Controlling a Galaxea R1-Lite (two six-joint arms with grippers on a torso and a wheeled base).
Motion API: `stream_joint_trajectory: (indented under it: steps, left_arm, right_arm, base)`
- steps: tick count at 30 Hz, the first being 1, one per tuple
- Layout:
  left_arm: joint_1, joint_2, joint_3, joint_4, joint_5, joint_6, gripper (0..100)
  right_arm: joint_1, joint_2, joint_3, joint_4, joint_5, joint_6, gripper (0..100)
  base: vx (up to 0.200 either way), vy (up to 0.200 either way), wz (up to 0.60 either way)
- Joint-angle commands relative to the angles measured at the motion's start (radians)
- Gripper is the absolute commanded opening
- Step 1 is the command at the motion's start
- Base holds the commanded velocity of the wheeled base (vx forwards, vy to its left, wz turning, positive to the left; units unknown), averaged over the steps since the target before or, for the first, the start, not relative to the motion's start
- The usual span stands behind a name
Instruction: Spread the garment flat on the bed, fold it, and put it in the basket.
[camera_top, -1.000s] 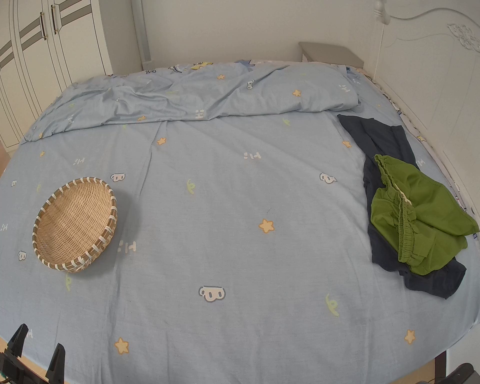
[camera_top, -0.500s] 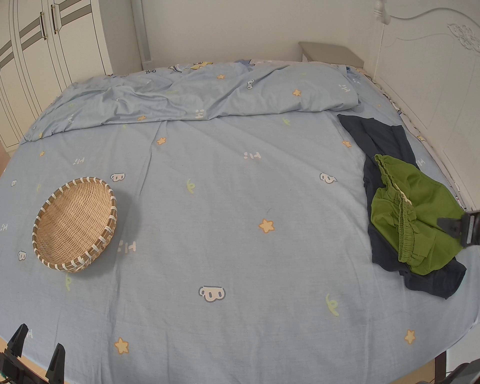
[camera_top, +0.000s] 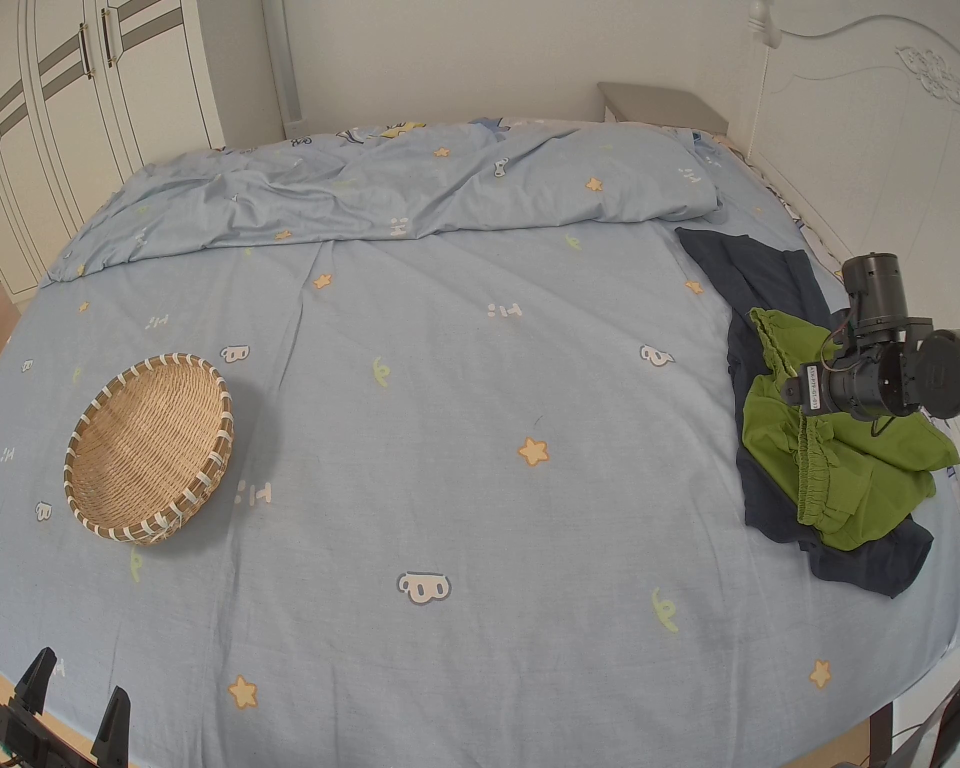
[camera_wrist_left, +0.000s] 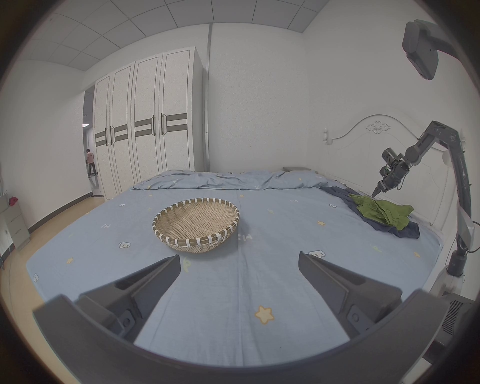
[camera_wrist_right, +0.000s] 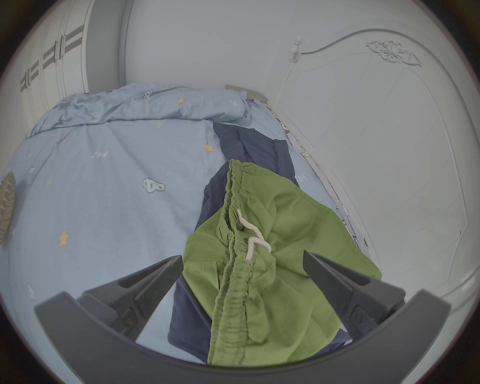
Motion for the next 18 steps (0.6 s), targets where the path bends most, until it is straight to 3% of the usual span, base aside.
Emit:
stream_joint_trajectory:
  steps: [1, 18]
  left_arm:
    - [0.000, -0.016, 0.016, 0.000, 0.000, -0.002, 100]
    - [0.000, -0.016, 0.016, 0.000, 0.000, 0.000, 100]
  right_arm:
    - [-0.015, 0.107, -0.047, -0.002, -0.010, 0.000, 100]
    - [-0.061, 0.183, -0.062, -0.062, -0.017, 0.015, 100]
  base:
    - [0.000, 0.000, 0.00]
    - [0.000, 0.000, 0.00]
